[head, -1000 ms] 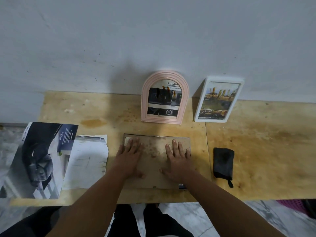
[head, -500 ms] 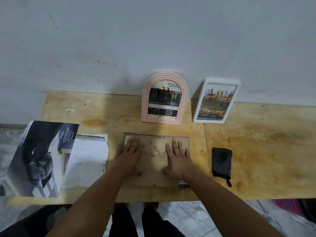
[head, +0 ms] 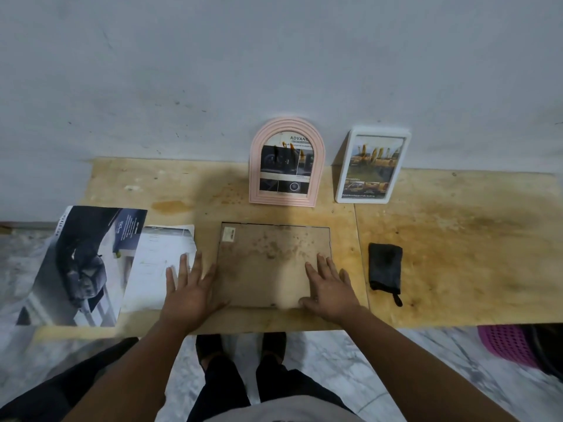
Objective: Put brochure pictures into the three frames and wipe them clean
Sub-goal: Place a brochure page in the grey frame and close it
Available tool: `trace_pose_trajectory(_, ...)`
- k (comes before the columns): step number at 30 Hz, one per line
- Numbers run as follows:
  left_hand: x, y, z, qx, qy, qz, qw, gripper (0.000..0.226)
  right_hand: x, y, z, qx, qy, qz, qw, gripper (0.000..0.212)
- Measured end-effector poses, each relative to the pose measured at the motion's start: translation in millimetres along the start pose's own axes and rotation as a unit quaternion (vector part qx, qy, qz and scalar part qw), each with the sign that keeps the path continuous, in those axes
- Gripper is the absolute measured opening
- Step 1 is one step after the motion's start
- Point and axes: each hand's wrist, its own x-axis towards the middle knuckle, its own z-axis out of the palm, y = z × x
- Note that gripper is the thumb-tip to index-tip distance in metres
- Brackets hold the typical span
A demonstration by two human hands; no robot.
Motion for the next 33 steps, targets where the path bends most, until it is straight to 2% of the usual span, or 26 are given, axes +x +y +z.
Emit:
trace_pose_trajectory(5,6,-2,4,-0.005,0.011,-0.04,0.999,0.111,5,-3,-2,0.003,-0.006,0.014,1.0,0.096)
trace_pose_trajectory(11,8,3,1,0.002,-0.027,-0.097,0.995,0.117,7,-6,-2,-0.001,-0.01,0.025,1.0,0.095)
trace_pose_trajectory(15,8,3,-5,-0.009,-0.015,-0.072,0.997,0.116,5,-5,-4,-0.016,-0.007,0.021,1.0,0.097)
trace_pose_trajectory(18,9,1,-9,-0.011,0.008,0.022,1.0,0.104,1,-1,-6,-0.04,-0.023,0.007,0.999,0.109)
trace_pose_trajectory(20,7,6,-7,-0.042,-0.015,0.063,0.997,0.097,0,2,-7,-0.041,-0.025,0.001,0.999,0.113)
trace_pose_trajectory(23,3,15,-5,-0.101,-0.045,0.032,0.993,0.1,-1,4,-3,-0.011,-0.001,-0.009,1.0,0.111)
trace_pose_trajectory(26,3,22,-10,-0.111,-0.047,0.012,0.993,0.096,-2,8,4,0.033,0.055,-0.018,0.998,0.107)
trace_pose_trajectory(29,2,23,-16,-0.117,-0.04,0.003,0.992,0.087,-3,13,5,0.078,0.101,0.011,0.992,0.107)
trace_pose_trajectory(33,9,25,-25,-0.122,-0.022,-0.006,0.992,0.08,0,13,-3,0.08,0.103,0.024,0.991,0.107)
